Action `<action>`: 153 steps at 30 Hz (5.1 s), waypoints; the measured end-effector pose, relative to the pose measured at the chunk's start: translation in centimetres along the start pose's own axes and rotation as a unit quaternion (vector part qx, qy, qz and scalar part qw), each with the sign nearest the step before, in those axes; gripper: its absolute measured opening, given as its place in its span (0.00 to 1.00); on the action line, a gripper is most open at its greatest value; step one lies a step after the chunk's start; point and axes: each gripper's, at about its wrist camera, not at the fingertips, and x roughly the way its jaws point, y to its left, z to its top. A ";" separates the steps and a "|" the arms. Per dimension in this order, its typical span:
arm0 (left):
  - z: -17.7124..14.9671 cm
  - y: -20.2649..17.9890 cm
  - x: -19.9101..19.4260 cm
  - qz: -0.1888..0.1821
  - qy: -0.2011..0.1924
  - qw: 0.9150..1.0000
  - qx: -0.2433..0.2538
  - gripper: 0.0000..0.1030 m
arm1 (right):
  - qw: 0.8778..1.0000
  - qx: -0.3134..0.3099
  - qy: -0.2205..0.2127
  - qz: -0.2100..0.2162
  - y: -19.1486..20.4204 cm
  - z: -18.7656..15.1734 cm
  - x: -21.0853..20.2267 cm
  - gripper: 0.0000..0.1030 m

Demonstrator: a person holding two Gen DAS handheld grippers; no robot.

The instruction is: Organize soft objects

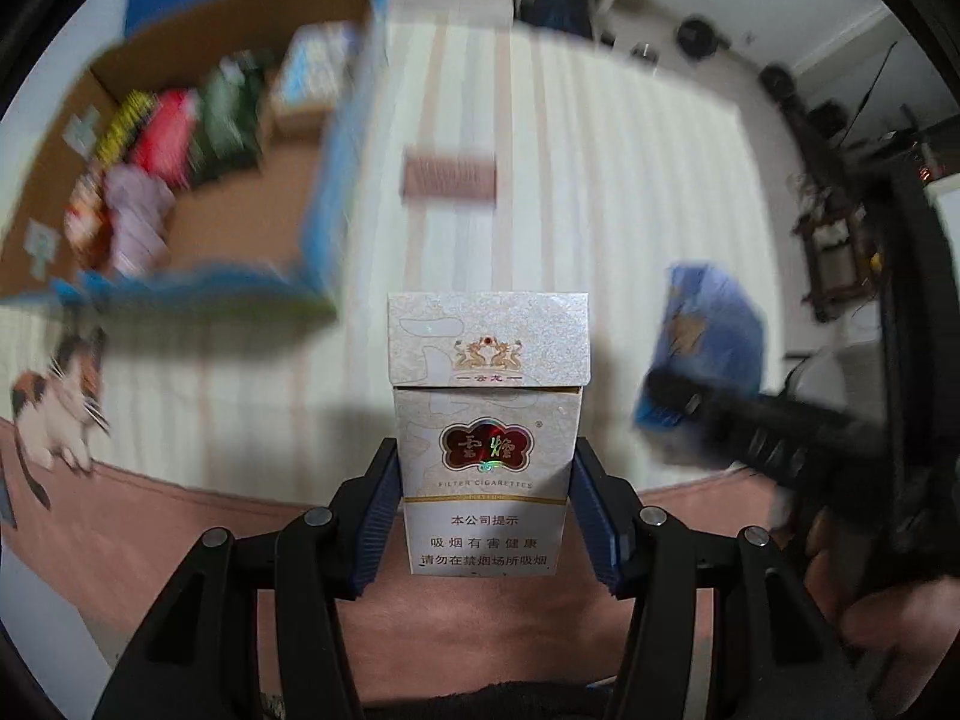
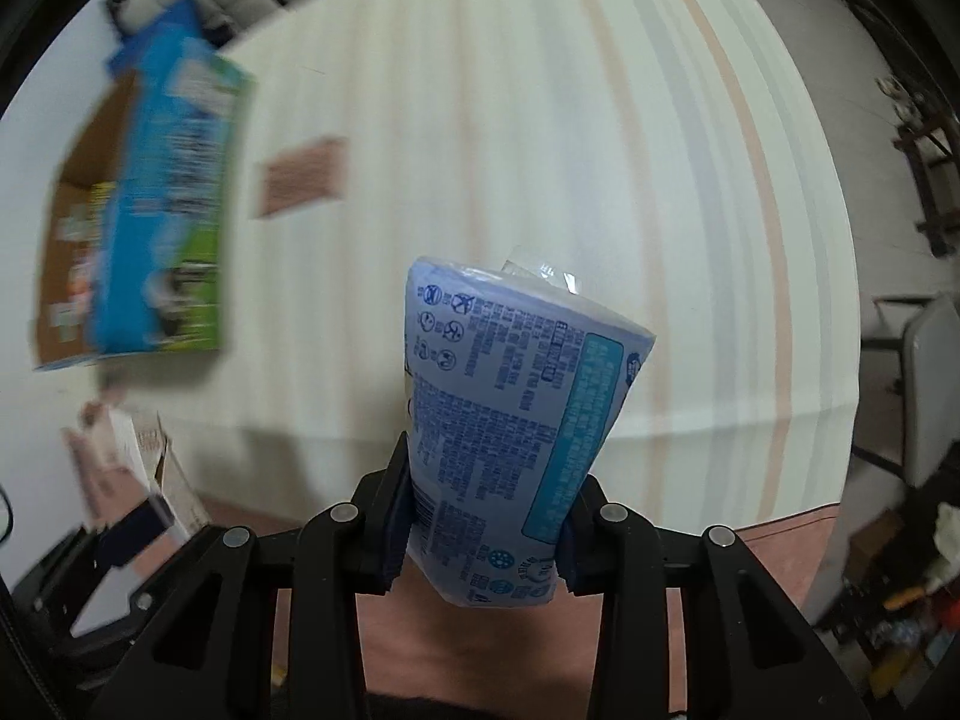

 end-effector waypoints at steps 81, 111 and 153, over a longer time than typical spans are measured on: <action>12.1 26.8 -12.5 0.146 -0.100 0.984 -0.016 0.98 | 0.991 -0.044 -0.104 -0.074 29.1 7.6 -2.0 1.00; -0.7 19.5 -31.5 0.109 -0.216 0.970 0.015 0.98 | 0.946 -0.084 -0.307 -0.055 30.0 -11.1 -27.4 1.00; -1.1 19.6 -32.8 0.108 -0.232 0.967 0.003 1.00 | 0.940 -0.078 -0.323 -0.080 28.2 -12.0 -29.1 1.00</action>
